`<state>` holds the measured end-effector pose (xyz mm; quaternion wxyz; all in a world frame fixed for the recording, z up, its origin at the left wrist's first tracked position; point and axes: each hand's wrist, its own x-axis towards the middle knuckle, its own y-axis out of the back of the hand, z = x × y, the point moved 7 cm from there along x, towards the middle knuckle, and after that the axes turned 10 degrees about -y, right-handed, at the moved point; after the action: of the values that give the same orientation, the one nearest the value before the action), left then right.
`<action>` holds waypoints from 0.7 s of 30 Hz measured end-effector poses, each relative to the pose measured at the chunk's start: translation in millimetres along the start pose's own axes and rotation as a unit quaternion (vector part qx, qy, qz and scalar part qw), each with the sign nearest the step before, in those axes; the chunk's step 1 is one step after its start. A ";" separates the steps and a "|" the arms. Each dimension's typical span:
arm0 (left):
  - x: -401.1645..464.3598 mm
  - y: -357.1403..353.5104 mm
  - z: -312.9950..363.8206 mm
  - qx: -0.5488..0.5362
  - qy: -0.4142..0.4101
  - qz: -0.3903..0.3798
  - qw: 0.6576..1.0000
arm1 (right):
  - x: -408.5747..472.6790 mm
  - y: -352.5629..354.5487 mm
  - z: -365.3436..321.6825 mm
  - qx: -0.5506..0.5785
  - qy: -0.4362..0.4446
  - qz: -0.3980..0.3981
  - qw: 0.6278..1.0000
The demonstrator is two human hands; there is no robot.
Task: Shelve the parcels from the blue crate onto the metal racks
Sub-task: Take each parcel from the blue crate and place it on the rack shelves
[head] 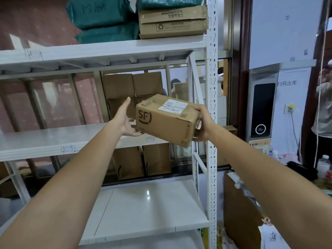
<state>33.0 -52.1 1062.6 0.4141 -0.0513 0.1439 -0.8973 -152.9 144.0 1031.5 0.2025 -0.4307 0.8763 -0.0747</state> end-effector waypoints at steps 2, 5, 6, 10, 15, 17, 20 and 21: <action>-7.0 0.2 1.1 0.061 0.032 -0.067 0.995 | 3.3 9.3 -3.2 -0.007 0.014 -0.019 1.000; -21.8 -7.1 -2.5 0.246 0.043 -0.148 0.957 | 1.7 9.9 -11.0 -0.018 0.056 -0.068 0.996; -25.9 -11.1 -5.3 0.301 0.036 -0.164 0.939 | 0.0 8.7 -10.2 -0.027 0.061 -0.068 0.995; -20.2 -17.9 -9.3 0.361 -0.040 -0.146 0.920 | 6.3 7.5 -3.5 -0.045 0.052 -0.044 0.997; -20.2 -26.2 6.2 0.423 -0.253 -0.088 0.866 | 14.3 17.3 0.7 0.023 0.016 -0.040 0.999; -30.4 -35.0 13.4 0.460 -0.355 -0.083 0.809 | 14.1 21.7 3.0 0.024 -0.017 -0.046 0.998; -39.3 -44.1 13.2 0.477 -0.447 -0.095 0.751 | 11.5 22.9 9.1 0.009 -0.059 -0.101 0.993; -41.3 -45.3 12.0 0.464 -0.451 -0.101 0.756 | 10.6 22.7 9.8 0.019 -0.060 -0.117 0.991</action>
<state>29.4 4.5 1088.8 0.3111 -0.2655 -0.4998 -0.7635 -171.0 150.1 1012.7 0.2528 -0.5298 0.8048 -0.0883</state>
